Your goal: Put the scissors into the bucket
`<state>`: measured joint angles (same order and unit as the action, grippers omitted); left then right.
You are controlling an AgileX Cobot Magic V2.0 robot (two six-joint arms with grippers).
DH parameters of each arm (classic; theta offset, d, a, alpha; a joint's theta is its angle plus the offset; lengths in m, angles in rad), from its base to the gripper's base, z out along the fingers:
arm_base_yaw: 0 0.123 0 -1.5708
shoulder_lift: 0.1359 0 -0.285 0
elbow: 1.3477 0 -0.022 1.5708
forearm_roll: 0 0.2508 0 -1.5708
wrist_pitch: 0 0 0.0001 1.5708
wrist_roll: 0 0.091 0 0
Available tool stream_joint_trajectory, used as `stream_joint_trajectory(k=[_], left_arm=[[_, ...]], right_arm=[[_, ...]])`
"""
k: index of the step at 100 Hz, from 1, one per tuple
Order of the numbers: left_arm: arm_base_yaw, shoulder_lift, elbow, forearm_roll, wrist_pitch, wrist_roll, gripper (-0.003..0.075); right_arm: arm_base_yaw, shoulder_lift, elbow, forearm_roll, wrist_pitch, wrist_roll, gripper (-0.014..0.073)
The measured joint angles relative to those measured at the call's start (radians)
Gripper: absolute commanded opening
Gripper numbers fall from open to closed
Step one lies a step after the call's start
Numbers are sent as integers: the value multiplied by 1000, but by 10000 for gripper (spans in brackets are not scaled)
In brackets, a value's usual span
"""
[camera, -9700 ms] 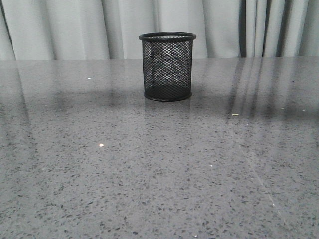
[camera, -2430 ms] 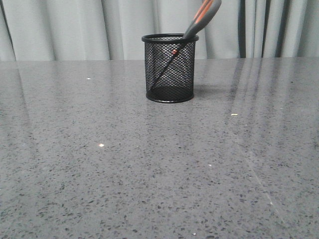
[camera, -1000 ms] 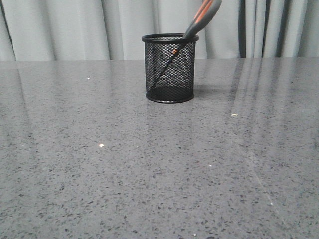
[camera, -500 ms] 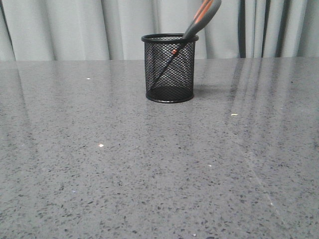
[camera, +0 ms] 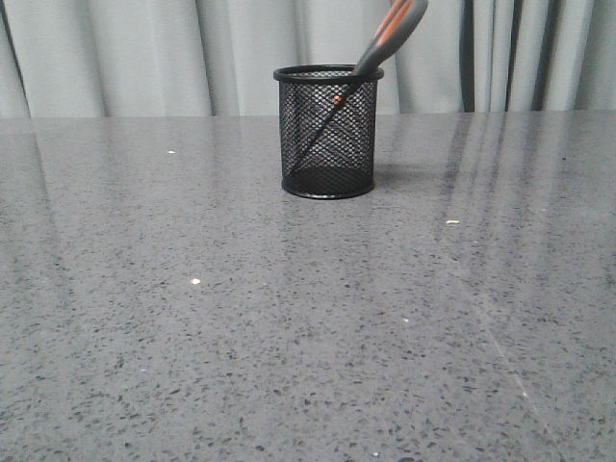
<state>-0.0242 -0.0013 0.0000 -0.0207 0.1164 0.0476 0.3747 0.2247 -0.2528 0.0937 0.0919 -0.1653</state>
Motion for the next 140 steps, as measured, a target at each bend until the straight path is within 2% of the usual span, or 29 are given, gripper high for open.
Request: stream_joint_trajectory(k=[43, 70, 84, 107, 140], left_arm=[[0, 0, 0, 0, 0, 0, -20], [0, 0, 0, 0, 0, 0, -20], [0, 0, 0, 0, 0, 0, -20], [0, 0, 0, 0, 0, 0, -20], [0, 0, 0, 0, 0, 0, -20]], right_arm=[[-18, 0, 29, -28, -31, 0, -46], [-265, -50, 199, -38, -104, 72, -46], [-327, -160, 267, -42, -92, 78, -46], [-348, -232, 267, -71, 58, 81, -46], [-348, -234, 267, -86, 64, 81, -46]])
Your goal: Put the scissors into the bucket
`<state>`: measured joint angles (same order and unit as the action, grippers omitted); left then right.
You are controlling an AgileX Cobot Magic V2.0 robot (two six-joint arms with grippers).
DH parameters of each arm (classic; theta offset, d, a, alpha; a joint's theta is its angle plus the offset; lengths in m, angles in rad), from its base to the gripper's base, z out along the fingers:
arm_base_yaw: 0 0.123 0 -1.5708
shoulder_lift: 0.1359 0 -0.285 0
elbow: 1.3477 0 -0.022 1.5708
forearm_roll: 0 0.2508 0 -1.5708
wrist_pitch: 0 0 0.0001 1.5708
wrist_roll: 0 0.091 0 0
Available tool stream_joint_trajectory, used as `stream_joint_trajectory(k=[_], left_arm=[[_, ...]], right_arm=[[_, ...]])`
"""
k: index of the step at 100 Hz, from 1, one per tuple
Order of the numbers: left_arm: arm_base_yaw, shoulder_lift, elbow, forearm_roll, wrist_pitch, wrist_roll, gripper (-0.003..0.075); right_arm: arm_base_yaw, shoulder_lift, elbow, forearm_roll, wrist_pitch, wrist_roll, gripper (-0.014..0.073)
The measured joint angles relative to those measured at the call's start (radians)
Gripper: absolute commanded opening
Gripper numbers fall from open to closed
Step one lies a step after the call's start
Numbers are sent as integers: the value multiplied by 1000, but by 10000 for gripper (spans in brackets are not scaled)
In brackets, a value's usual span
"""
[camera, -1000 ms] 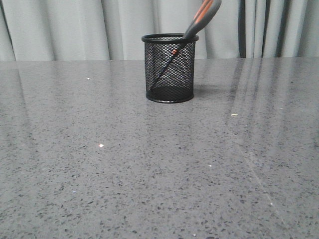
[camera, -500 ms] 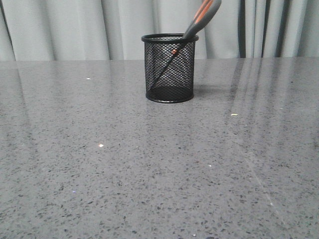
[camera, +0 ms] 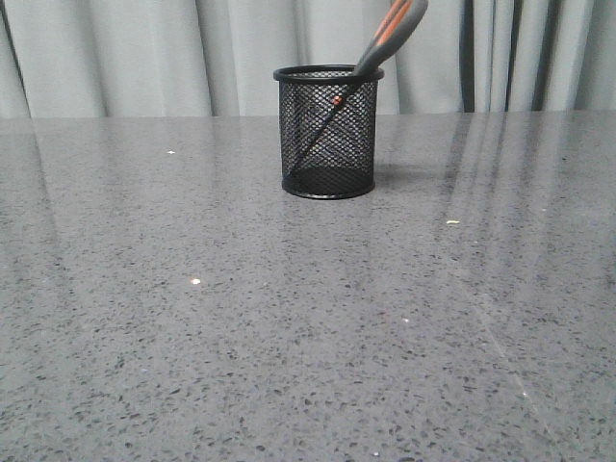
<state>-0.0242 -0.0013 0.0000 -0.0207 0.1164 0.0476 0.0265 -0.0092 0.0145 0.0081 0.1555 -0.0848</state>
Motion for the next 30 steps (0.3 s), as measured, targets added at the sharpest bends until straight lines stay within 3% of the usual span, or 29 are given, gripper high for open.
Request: stream_joint_trajectory(k=[30], left_arm=[[0, 0, 0, 0, 0, 0, -20]], right_arm=[[0, 0, 0, -8, 0, 0, -46]])
